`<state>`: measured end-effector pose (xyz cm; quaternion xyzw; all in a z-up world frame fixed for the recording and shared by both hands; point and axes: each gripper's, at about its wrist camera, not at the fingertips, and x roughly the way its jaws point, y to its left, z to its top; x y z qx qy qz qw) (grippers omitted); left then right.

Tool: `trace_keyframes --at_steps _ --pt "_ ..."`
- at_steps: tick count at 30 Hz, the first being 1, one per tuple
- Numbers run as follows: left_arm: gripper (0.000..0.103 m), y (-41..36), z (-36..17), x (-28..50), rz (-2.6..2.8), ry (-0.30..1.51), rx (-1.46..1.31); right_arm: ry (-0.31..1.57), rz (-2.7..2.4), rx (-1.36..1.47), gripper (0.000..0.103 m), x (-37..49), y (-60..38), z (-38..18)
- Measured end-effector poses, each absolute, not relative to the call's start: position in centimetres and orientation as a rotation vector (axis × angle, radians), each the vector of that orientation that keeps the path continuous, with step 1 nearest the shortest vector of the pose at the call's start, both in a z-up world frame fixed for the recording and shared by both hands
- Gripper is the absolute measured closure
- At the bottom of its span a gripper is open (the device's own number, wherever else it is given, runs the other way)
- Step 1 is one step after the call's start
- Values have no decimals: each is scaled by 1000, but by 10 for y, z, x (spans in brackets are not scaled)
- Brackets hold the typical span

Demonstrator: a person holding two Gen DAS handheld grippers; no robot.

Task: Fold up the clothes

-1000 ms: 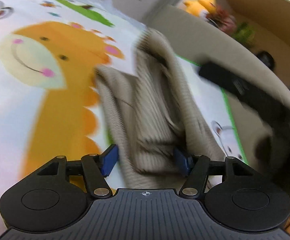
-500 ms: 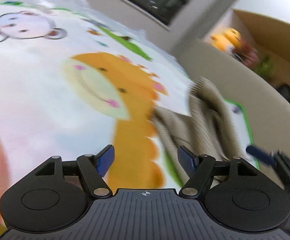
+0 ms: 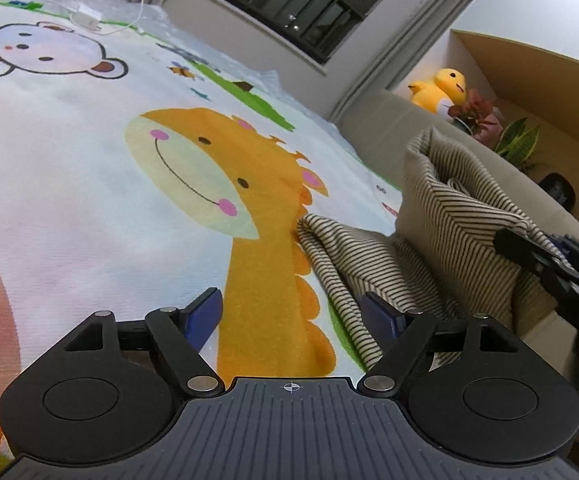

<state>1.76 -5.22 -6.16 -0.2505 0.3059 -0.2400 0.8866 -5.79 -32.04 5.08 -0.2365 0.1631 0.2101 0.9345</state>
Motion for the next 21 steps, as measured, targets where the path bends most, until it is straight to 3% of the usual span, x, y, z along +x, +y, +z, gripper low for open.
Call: trace_keyframes --at_steps 6,15,17,21 --pt "18 -44 -51 18 -489 656 -574 450 532 -634 67 -64 -273 -13" --pt "19 -93 22 27 -677 564 -440 403 532 -674 57 -72 -265 -26" --pt "22 -120 19 46 -704 618 -416 399 544 -658 50 -74 -269 -26" --pt "24 -150 -4 68 -645 699 -318 425 634 -555 26 -80 -299 -6"
